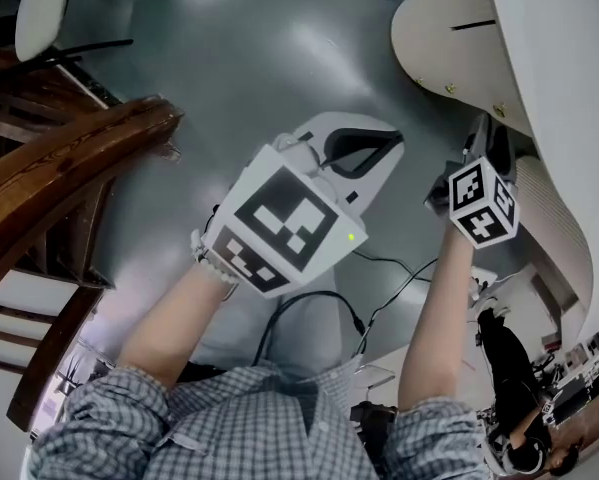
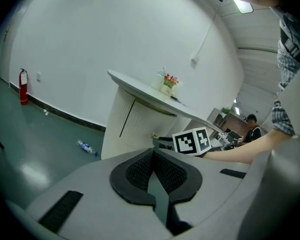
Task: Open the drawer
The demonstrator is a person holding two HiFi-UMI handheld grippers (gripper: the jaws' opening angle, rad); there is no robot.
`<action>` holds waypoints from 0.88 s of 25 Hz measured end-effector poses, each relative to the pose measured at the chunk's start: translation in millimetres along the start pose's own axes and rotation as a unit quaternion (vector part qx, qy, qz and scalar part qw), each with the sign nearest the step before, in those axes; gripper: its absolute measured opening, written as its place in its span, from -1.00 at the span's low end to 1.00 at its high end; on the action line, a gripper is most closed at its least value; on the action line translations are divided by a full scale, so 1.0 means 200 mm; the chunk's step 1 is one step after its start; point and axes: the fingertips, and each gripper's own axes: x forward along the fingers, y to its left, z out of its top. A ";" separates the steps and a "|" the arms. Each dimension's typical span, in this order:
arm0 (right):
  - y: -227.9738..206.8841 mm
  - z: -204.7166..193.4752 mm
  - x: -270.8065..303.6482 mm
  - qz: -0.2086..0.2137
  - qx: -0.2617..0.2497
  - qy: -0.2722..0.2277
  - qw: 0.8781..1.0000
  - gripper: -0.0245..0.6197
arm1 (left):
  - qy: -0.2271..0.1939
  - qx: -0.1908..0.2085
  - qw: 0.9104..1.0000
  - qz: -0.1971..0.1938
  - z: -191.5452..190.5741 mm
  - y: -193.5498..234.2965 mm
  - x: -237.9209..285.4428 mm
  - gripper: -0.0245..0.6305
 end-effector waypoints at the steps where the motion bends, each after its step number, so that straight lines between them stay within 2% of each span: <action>1: -0.01 0.01 0.01 -0.001 0.002 -0.001 1.000 -0.57 | 0.000 0.001 1.000 0.002 0.01 0.00 0.00 -0.93; 8: 0.00 0.05 0.09 -0.004 0.013 -0.006 1.000 -0.57 | 0.010 0.010 1.000 0.011 0.00 0.04 0.00 -0.93; 15: 0.01 0.05 0.08 0.000 -0.009 -0.007 1.000 -0.62 | 0.024 0.042 0.999 0.012 0.00 0.03 -0.01 -0.93; 22: 0.04 0.04 0.07 -0.004 -0.010 -0.002 1.000 -0.63 | 0.026 0.033 0.999 -0.002 -0.02 0.00 -0.03 -0.93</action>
